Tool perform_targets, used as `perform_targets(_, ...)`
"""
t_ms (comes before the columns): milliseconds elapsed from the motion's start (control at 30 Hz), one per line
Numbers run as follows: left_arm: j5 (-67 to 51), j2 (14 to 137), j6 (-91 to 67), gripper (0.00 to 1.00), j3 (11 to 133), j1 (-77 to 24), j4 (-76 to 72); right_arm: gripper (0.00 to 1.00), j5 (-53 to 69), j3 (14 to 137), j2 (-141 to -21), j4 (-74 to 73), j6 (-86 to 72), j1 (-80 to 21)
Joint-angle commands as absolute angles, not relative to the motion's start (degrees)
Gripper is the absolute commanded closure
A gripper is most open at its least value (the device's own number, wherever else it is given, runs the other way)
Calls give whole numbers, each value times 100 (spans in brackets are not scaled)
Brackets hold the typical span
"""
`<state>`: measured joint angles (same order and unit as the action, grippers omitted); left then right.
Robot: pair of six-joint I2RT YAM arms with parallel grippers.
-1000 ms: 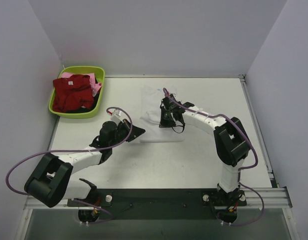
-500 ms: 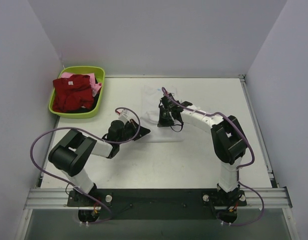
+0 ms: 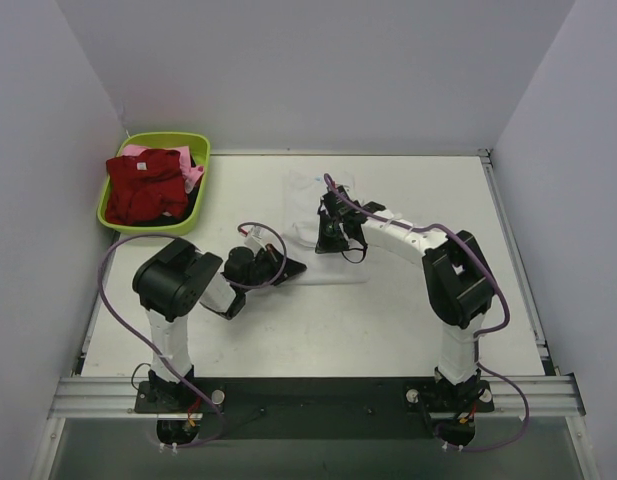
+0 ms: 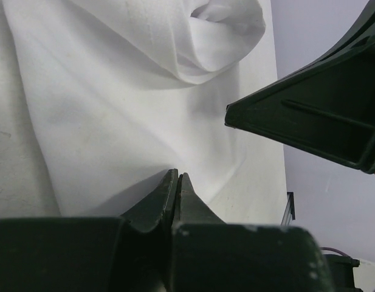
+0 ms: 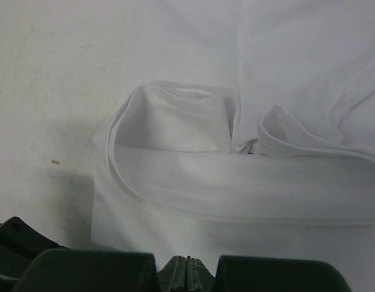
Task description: Fold and stack the t-shirts
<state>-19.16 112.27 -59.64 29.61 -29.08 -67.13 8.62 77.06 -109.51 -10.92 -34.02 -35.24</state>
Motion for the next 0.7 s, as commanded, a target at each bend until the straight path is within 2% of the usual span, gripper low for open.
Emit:
perform_targets(0,-2021,11530,-6029,100,2848,-2865,-7505,100,931,7910,-11074,-1195,-3366,-3498)
perform_targets(267,-2092,11760,-6126,100,2786,-2839,-7743,100,862,7954,-11320,-1169,-3375,-3480)
perform_targets(667,-2162,11672,-6144,100,2593,-2848,-7822,100,800,8657,-11865,-1257,-3314,-3287)
